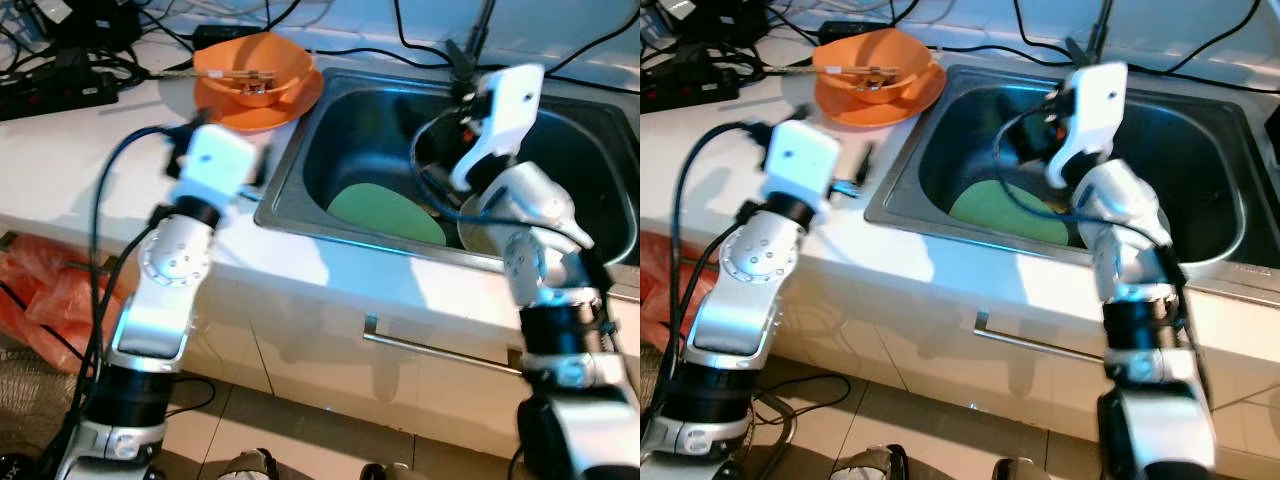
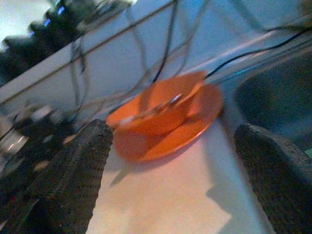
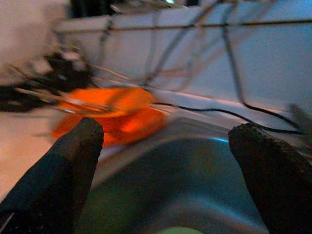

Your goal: Kitchen organization

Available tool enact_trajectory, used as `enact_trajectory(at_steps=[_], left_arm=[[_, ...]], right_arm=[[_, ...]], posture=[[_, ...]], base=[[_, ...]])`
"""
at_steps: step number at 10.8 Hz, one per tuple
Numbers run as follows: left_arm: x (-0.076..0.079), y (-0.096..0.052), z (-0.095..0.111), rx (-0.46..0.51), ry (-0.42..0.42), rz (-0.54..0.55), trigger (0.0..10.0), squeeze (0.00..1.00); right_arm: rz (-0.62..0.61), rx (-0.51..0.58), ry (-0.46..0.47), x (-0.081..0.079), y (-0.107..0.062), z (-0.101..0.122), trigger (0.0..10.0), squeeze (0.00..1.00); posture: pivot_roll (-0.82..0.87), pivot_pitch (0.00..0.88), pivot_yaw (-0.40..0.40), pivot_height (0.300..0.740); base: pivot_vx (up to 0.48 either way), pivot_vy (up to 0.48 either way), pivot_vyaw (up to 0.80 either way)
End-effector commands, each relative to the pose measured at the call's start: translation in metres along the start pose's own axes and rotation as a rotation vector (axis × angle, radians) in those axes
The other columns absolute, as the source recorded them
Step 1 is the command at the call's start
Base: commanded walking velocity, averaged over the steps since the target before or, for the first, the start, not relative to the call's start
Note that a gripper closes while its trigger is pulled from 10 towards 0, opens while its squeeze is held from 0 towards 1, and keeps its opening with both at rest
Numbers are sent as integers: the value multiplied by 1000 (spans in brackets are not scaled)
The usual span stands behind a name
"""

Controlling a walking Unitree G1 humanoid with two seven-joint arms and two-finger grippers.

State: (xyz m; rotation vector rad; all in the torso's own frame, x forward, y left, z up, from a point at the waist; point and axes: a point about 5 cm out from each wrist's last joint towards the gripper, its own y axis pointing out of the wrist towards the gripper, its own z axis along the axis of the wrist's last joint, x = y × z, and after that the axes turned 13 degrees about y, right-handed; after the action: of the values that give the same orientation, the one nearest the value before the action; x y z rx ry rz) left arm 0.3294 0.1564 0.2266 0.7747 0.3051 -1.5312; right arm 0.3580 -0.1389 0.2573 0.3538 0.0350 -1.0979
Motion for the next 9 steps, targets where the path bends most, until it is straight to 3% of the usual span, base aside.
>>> enact_trajectory(at_steps=[1, 3, 7, 9], left_arm=[[-4, -1, -11, -35, -1, 41, 10000, 0], [-4, -3, -20, -66, -48, 79, 10000, 0], [-17, 3, -20, -76, -129, 157, 10000, 0], [-21, 4, -21, -101, -165, 187, 10000, 0]], right_arm=[[52, 5, 25, -14, -3, 0, 10000, 0], [76, 23, 24, -27, -10, -4, 10000, 0], [33, 6, 73, -27, -15, -8, 10000, 0], [27, 11, 68, -26, -15, -6, 10000, 0]], posture=[[64, 113, -8, 740], [66, 121, 1, 740], [53, 129, 6, 740], [53, 129, 3, 740]], base=[[0, 0, 0], [0, 0, 0], [0, 0, -697], [0, 0, 0]])
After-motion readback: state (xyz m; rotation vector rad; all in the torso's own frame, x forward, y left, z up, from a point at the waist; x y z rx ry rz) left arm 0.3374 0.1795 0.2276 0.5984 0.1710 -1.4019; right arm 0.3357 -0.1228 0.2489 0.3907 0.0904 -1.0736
